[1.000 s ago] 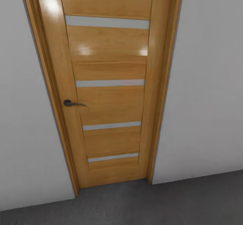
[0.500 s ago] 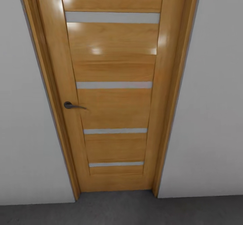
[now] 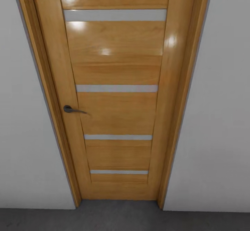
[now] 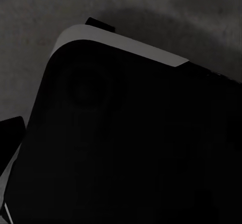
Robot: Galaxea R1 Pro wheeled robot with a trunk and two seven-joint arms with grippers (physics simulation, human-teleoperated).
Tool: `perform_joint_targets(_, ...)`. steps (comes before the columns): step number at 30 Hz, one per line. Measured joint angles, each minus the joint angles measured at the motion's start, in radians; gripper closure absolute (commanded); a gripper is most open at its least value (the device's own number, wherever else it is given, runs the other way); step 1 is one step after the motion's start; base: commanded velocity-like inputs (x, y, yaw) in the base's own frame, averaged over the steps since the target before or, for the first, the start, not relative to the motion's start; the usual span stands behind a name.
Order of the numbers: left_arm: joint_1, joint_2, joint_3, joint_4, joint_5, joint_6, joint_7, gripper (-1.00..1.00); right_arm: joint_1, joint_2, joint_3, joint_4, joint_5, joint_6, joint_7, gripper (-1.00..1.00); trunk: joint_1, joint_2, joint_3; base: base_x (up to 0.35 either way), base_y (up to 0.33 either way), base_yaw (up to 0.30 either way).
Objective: Move the two storage containers from the living room to the garage. In the garage, place one container on the floor and stack the other container on top of it (either order is fine).
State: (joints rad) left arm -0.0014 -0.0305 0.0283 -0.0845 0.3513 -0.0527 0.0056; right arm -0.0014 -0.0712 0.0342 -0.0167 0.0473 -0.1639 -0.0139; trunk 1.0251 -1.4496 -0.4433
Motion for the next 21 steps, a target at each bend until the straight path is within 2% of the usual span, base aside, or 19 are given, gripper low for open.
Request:
perform_joint_targets(9,0.000,0.000,0.000,0.000,0.000,0.000,0.000,-1.00,0.000,0.000,0.001,0.000,0.000,0.000,0.000,-1.00,0.000,0.000,0.000,0.001,-0.002,0.175)
perform_joint_targets(21,0.000,0.000,0.000,0.000,0.000,0.001,0.000,-1.00,0.000,-0.001,0.000,0.000,0.005,0.000,0.007,-1.00,0.000,0.000,0.000,0.000,0.000,0.014)
